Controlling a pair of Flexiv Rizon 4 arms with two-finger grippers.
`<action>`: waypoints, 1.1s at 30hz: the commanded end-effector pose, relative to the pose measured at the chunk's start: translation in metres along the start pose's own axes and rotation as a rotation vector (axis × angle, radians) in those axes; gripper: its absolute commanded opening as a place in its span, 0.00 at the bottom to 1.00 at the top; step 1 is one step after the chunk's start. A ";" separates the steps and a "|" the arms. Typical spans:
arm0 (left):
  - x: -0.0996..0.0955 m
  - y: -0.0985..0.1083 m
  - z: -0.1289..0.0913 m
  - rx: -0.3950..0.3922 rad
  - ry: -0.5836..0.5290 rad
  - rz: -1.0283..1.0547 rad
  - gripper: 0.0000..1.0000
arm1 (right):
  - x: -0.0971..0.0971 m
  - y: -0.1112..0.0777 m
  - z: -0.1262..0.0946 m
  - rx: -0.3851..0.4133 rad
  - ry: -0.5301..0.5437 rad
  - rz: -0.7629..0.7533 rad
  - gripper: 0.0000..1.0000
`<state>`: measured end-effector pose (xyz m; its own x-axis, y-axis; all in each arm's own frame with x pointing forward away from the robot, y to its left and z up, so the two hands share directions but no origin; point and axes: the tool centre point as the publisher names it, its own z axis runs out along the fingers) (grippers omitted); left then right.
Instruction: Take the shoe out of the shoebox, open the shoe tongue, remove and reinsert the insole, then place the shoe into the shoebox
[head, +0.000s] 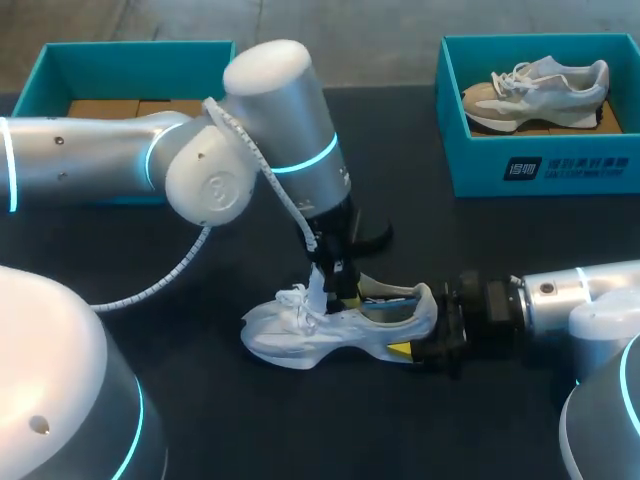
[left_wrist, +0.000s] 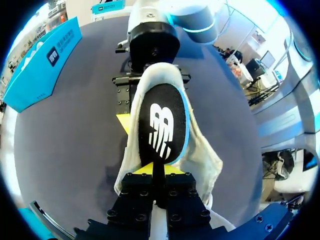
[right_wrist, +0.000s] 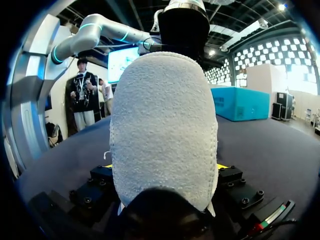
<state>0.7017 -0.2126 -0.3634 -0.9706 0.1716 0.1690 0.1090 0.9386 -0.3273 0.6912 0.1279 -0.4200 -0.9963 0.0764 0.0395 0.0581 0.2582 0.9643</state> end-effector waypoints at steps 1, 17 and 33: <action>0.003 0.006 -0.009 0.028 0.004 0.005 0.00 | 0.003 0.000 0.000 0.006 0.000 0.000 0.00; 0.012 -0.005 -0.019 0.090 0.011 0.018 0.00 | 0.003 0.000 0.000 0.006 0.000 0.000 0.00; 0.016 -0.019 -0.025 0.116 -0.044 0.038 0.28 | 0.003 0.000 0.000 0.006 0.000 0.000 0.00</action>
<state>0.6914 -0.2208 -0.3328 -0.9743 0.1913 0.1187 0.1216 0.8908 -0.4377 0.6904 0.1278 -0.4201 -0.9963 0.0759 0.0396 0.0580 0.2584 0.9643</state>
